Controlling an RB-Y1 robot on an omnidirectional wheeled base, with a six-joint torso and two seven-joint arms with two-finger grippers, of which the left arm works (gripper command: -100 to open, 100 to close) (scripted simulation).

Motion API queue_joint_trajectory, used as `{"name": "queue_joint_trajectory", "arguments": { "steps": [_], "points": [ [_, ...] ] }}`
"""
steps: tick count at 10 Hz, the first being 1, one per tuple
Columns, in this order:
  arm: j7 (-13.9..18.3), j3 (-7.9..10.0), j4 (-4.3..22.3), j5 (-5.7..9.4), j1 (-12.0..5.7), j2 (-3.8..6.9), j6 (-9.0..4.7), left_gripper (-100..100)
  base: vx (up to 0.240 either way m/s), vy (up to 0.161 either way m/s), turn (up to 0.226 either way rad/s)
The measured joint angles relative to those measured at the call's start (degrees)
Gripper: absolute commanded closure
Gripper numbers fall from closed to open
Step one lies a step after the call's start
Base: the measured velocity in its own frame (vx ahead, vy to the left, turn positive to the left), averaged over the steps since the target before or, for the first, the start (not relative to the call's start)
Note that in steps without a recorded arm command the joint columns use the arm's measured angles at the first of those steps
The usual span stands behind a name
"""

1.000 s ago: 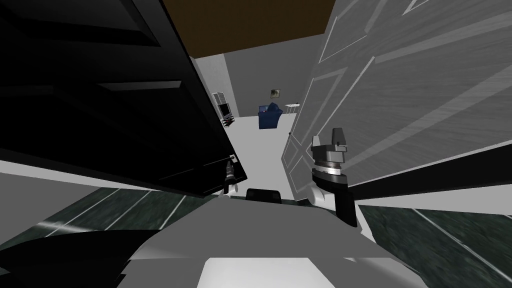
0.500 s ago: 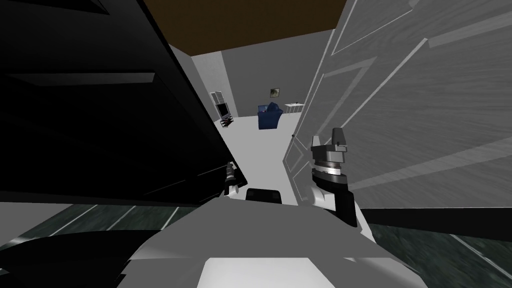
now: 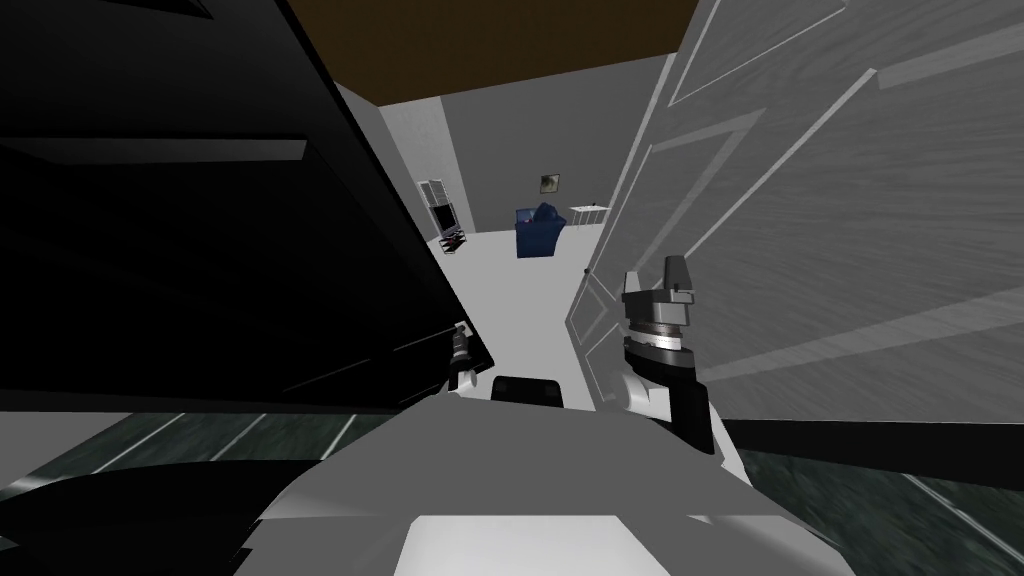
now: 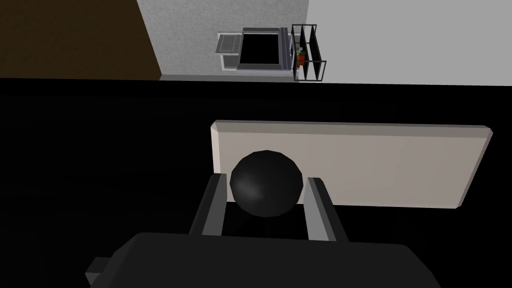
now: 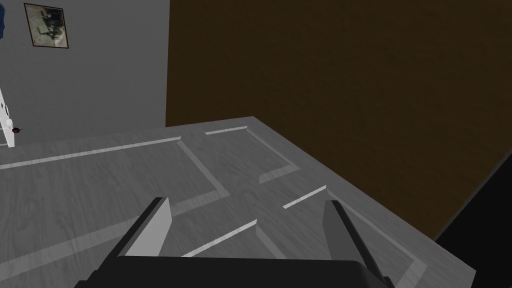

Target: Push the door open

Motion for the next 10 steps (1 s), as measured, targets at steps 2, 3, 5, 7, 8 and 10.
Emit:
{"name": "queue_joint_trajectory", "arguments": {
  "steps": [2, 3, 5, 7, 8, 10],
  "points": [
    [0.0, -0.03, 0.09, 0.0, 0.1, -0.06, 0.07, 100, 0.052, 0.009, -0.035],
    [-0.06, 0.41, 1.45, 0.58, -0.21, 0.33, -0.36, 100, 0.12, 0.007, -0.027],
    [-0.61, 1.16, 0.75, 1.34, 0.23, 0.49, -0.11, 100, 0.13, 0.013, -0.038],
    [-1.3, 2.5, 0.06, 2.75, 0.8, 0.97, 0.24, 100, 0.208, 0.041, -0.047],
    [-1.96, 3.16, -1.82, 3.43, 1.73, 0.89, 1.15, 100, 0.195, 0.053, -0.06],
    [-2.58, 4.81, -1.33, 5.08, 1.32, 1.84, 1.08, 100, 0.207, 0.05, -0.048]
  ]
}}
